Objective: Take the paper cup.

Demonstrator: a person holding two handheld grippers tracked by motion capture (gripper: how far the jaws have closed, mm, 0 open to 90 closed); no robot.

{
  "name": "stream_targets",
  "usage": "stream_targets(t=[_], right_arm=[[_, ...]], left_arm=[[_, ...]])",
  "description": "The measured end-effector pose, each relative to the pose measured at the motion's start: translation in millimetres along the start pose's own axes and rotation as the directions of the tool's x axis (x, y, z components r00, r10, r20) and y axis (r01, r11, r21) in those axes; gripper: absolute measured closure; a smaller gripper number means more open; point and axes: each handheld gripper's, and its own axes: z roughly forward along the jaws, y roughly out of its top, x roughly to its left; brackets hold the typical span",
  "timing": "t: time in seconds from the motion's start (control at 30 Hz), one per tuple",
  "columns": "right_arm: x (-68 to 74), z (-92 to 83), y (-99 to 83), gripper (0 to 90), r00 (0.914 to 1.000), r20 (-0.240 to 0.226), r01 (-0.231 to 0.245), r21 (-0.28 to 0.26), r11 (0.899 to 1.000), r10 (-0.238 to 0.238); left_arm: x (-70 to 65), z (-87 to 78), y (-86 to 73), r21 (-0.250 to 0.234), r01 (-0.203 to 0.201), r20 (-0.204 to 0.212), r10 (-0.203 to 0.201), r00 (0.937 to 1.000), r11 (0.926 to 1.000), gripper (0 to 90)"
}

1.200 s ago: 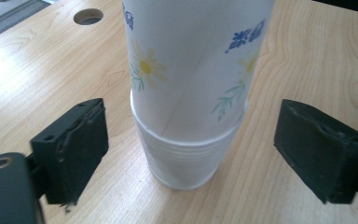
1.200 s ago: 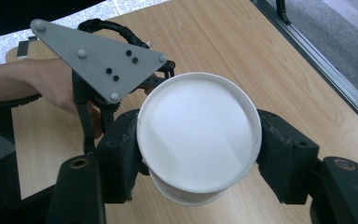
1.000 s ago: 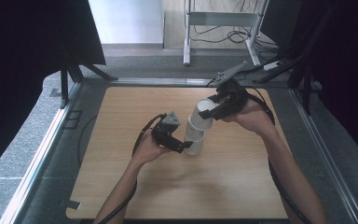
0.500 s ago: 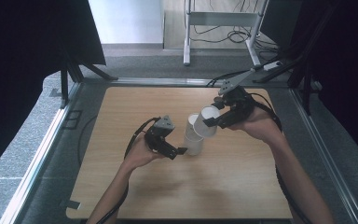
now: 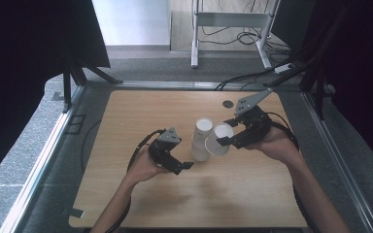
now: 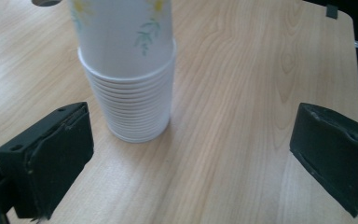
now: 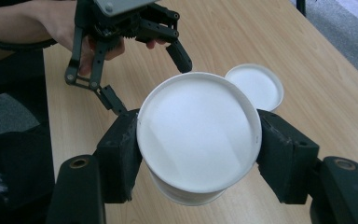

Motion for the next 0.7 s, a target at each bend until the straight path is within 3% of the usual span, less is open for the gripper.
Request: stream_targets(t=[0.33, 0.7], right_arm=[[12.6, 10.8, -23.6, 35.9, 0.9993, -0.027, 0.023, -0.043, 0.999, -0.024], [20.5, 23.0, -50.5, 36.0, 0.9978, -0.053, 0.032, -0.139, 0.99, -0.04]], left_arm=[[-12.8, 1.1, -6.5, -0.027, -0.01, 0.044, 0.011, 0.999, 0.9996, 0.7], [-27.6, 0.9, -11.8, -0.073, -0.039, 0.082, 0.045, 0.9956, 0.9966, 3.5]])
